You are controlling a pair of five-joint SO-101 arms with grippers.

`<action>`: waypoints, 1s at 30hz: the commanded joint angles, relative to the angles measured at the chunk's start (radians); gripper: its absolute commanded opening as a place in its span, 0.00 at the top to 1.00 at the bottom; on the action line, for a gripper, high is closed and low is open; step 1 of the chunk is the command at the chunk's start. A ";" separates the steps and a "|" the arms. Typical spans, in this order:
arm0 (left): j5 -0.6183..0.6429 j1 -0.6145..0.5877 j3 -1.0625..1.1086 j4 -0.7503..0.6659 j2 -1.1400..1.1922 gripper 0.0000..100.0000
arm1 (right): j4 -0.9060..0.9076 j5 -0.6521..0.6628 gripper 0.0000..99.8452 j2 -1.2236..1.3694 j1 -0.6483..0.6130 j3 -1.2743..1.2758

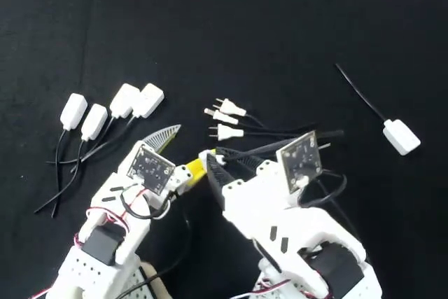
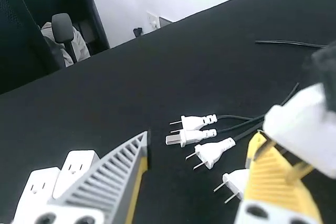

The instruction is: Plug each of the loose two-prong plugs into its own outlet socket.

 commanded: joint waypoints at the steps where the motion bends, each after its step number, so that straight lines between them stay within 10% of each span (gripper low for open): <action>1: 0.015 -0.036 0.013 -0.008 -0.026 0.70 | 0.055 0.035 0.99 0.076 -0.075 -0.001; 10: 0.002 -0.030 0.008 0.101 -0.029 0.70 | 0.028 0.101 0.99 0.346 0.011 -0.044; 19: -0.420 -0.054 0.007 0.537 -0.029 0.70 | -0.091 0.130 0.99 0.570 0.138 -0.050; 30: -0.560 -0.437 -0.005 0.763 -0.029 0.70 | -0.080 0.137 0.99 0.845 0.190 -0.113</action>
